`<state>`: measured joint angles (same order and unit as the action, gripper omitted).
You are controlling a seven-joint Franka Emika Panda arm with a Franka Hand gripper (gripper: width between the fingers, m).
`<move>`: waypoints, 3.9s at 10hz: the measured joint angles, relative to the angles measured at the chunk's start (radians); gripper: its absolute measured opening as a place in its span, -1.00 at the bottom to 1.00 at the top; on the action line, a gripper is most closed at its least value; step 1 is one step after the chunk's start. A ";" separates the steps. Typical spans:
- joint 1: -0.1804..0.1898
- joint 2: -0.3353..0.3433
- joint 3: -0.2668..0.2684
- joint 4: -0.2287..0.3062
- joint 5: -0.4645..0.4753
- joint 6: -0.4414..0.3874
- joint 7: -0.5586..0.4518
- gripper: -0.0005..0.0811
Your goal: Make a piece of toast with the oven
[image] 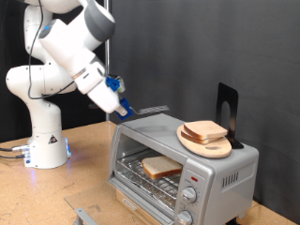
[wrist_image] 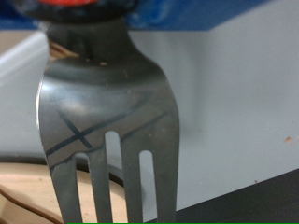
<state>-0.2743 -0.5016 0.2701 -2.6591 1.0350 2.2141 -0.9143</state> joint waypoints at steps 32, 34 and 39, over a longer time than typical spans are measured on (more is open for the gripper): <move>-0.068 -0.023 -0.053 -0.024 0.088 -0.032 -0.007 0.99; -0.077 -0.018 -0.083 -0.025 0.087 -0.071 -0.018 0.99; -0.166 0.045 -0.249 0.023 0.062 -0.182 -0.076 0.99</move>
<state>-0.4401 -0.4565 0.0212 -2.6362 1.0967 2.0317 -0.9907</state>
